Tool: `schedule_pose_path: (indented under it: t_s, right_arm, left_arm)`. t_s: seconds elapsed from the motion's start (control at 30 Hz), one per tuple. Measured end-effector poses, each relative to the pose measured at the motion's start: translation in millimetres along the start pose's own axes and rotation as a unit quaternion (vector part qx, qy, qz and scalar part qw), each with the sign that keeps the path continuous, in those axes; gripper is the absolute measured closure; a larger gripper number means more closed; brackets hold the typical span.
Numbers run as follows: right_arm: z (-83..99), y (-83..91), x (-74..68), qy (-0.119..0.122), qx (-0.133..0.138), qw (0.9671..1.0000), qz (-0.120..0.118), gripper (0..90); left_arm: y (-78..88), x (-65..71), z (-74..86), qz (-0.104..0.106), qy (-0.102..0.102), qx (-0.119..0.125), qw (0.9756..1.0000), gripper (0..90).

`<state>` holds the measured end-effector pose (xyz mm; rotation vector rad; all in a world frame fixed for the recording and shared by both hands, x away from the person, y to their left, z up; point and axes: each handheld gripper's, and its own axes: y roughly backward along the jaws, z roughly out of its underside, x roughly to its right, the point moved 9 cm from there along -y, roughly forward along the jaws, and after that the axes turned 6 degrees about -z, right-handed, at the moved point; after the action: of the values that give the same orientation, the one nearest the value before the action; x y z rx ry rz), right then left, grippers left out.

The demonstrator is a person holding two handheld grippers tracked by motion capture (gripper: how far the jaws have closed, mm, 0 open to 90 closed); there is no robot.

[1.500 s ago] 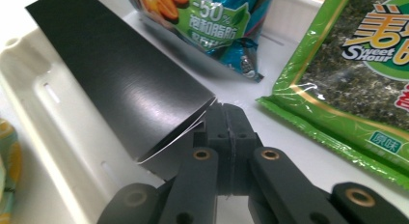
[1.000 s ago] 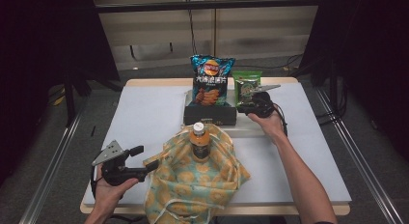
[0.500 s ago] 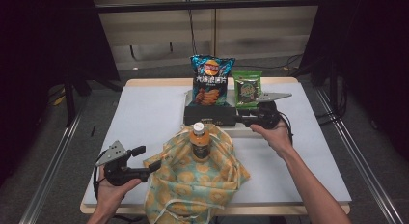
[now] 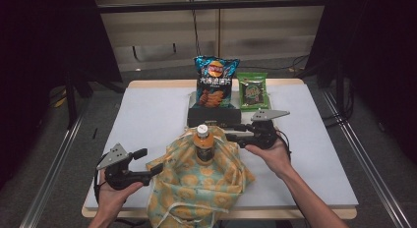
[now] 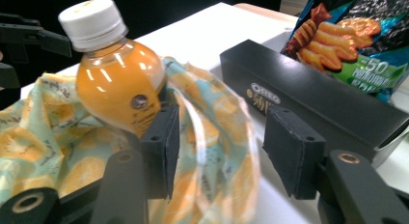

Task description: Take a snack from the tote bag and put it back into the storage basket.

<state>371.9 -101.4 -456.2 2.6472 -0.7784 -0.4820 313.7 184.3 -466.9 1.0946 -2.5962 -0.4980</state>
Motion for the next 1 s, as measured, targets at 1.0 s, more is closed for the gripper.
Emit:
schedule_pose_path:
  t_s: [1.0]
  right_arm:
    - [2.0,-37.2,-63.4,0.028,-0.007,0.9994,-0.016,25.8]
  left_arm:
    - [-4.7,-3.6,2.4,-0.007,-0.001,-0.008,0.9999,14.2]
